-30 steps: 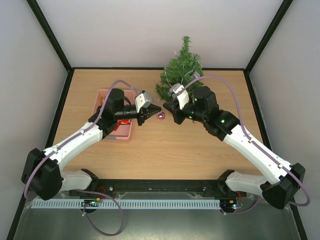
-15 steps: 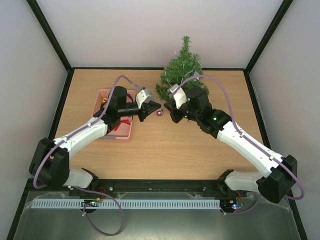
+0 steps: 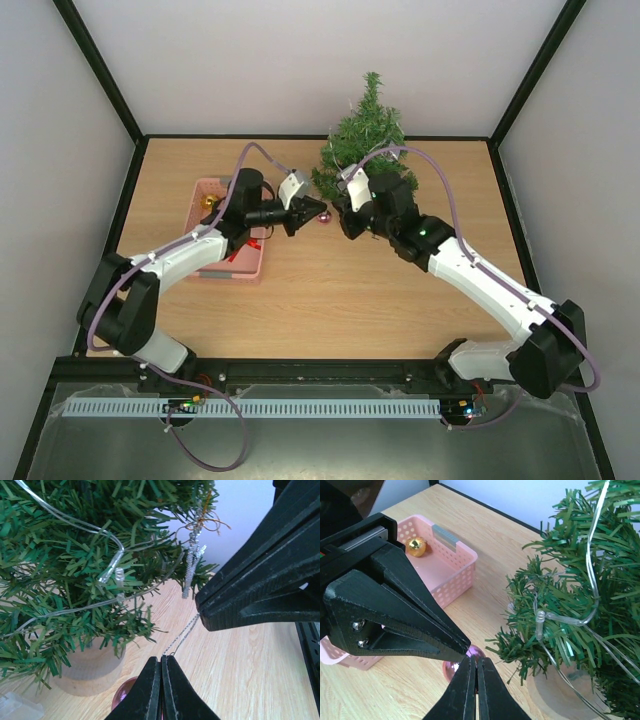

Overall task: Decorate the small christmas tree
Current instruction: Hang the decoration item on the Christmas tree.

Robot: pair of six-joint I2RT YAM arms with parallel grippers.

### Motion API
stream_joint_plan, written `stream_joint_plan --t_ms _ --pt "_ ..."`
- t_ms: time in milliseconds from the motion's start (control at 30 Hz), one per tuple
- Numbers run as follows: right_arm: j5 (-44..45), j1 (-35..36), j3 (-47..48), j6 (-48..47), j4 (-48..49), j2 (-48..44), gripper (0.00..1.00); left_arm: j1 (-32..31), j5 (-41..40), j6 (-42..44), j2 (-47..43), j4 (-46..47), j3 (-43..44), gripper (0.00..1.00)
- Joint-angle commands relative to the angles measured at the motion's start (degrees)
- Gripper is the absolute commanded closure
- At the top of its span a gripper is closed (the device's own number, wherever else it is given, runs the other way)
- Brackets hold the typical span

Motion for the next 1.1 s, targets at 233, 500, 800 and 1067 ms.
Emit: stream_joint_plan --t_ms 233,500,800,1067 --pt "4.9 -0.9 0.3 -1.2 2.0 2.2 0.98 0.7 -0.5 -3.9 3.7 6.3 2.5 0.98" --pt "7.2 -0.9 2.2 -2.2 -0.7 3.6 0.98 0.7 -0.1 -4.2 6.2 5.7 4.3 0.98" --pt "9.5 -0.9 3.8 -2.1 -1.6 4.8 0.98 0.8 0.5 -4.9 7.2 6.8 5.0 0.98" --pt "10.1 -0.9 4.3 -1.8 -0.9 6.1 0.98 0.8 -0.9 -5.2 7.3 6.8 4.9 0.98"
